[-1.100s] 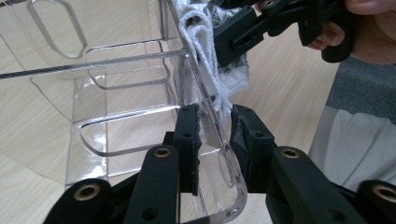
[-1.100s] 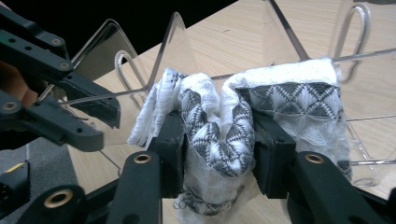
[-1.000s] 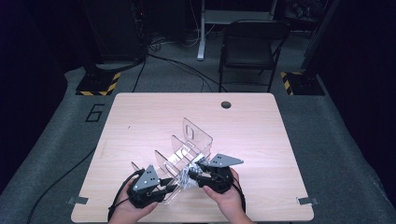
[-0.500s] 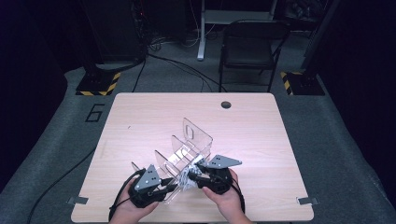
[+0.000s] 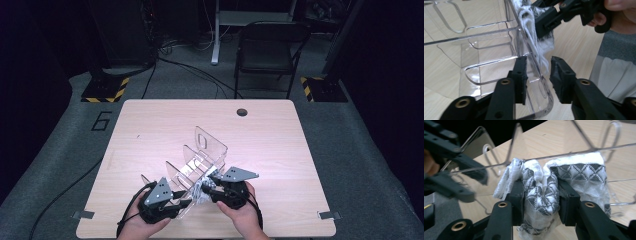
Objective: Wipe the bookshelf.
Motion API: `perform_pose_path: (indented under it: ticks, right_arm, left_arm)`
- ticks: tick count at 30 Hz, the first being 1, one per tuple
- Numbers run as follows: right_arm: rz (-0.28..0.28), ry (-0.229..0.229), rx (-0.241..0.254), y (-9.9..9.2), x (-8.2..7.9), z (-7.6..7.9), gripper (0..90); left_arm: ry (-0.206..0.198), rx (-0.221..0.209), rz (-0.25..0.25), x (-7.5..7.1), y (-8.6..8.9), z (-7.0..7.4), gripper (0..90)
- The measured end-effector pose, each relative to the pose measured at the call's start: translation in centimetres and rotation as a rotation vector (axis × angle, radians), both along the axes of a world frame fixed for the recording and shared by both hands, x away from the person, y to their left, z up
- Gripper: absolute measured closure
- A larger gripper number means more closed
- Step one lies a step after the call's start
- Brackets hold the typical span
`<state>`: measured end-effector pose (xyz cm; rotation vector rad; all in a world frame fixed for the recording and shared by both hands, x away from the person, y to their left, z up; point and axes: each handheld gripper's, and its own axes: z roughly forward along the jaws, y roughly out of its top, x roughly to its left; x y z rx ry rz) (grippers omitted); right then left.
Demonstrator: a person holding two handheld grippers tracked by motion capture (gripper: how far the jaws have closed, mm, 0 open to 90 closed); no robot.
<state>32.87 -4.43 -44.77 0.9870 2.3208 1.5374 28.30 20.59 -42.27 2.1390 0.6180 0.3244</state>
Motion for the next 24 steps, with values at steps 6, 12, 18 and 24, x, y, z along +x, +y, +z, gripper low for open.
perform_pose_path:
  ticks: [6, 12, 18, 24]
  right_arm:
    - [-0.016, 0.012, 0.028, -0.7, 0.5, 0.0, 61.7]
    - [-0.012, 0.032, 0.037, -0.6, 0.4, -0.3, 61.6]
    - [-0.010, 0.040, 0.039, -0.6, 0.2, -0.3, 61.4]
    - [0.002, 0.025, 0.042, -0.4, 0.0, 0.0, 61.3]
  left_arm:
    - [-0.011, -0.026, 0.028, -0.2, 1.3, 0.9, 56.9]
    - [-0.034, -0.039, 0.055, -0.4, 2.2, 1.7, 51.4]
    - [-0.041, -0.061, 0.084, -0.4, 2.8, 2.2, 47.3]
    - [-0.060, -0.077, 0.117, -0.4, 4.0, 2.9, 47.3]
